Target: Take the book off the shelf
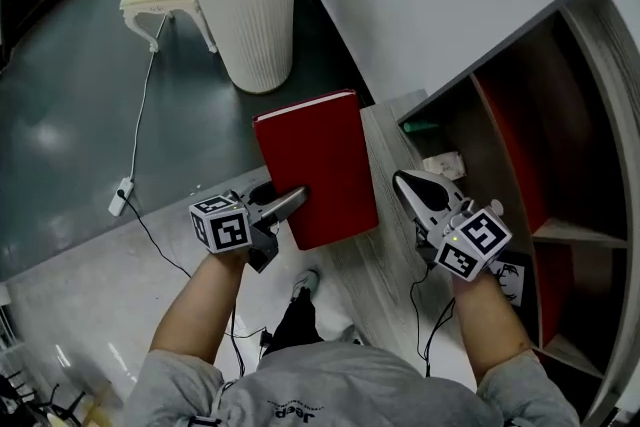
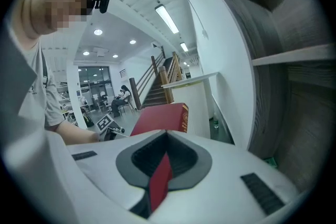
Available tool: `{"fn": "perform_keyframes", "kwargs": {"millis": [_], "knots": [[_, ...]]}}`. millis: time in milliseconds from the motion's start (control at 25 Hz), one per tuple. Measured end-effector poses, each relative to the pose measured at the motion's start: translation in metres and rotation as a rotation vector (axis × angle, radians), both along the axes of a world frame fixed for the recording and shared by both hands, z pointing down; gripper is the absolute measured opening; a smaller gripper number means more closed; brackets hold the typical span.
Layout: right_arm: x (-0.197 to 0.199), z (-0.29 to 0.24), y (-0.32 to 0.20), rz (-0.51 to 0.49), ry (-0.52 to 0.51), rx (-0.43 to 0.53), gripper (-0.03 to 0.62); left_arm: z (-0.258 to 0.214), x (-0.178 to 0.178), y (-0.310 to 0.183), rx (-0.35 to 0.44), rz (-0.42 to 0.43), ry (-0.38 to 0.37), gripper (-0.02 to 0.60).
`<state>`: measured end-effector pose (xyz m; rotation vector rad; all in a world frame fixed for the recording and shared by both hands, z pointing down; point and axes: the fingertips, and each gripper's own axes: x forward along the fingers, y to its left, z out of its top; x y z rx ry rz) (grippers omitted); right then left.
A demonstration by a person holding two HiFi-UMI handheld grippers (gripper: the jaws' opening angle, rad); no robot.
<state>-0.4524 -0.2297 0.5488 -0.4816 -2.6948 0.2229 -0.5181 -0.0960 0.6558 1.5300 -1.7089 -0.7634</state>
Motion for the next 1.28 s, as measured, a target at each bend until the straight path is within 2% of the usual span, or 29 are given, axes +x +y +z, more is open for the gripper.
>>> {"fn": "perform_keyframes", "kwargs": {"millis": [280, 600, 920, 1280], "knots": [[-0.011, 0.031, 0.001, -0.008, 0.046, -0.017, 0.009, 0.05, -0.006, -0.017, -0.086, 0.024, 0.113, 0.275], [-0.01, 0.047, -0.005, 0.004, 0.075, -0.029, 0.009, 0.091, -0.008, -0.028, -0.206, 0.046, 0.195, 0.275], [-0.006, 0.056, -0.002, -0.003, 0.091, -0.042, 0.009, 0.127, -0.007, -0.029, -0.29, 0.01, 0.366, 0.288], [-0.002, 0.06, -0.002, -0.001, 0.1, -0.065, 0.009, 0.138, -0.009, -0.032, -0.338, 0.025, 0.401, 0.299]]}}
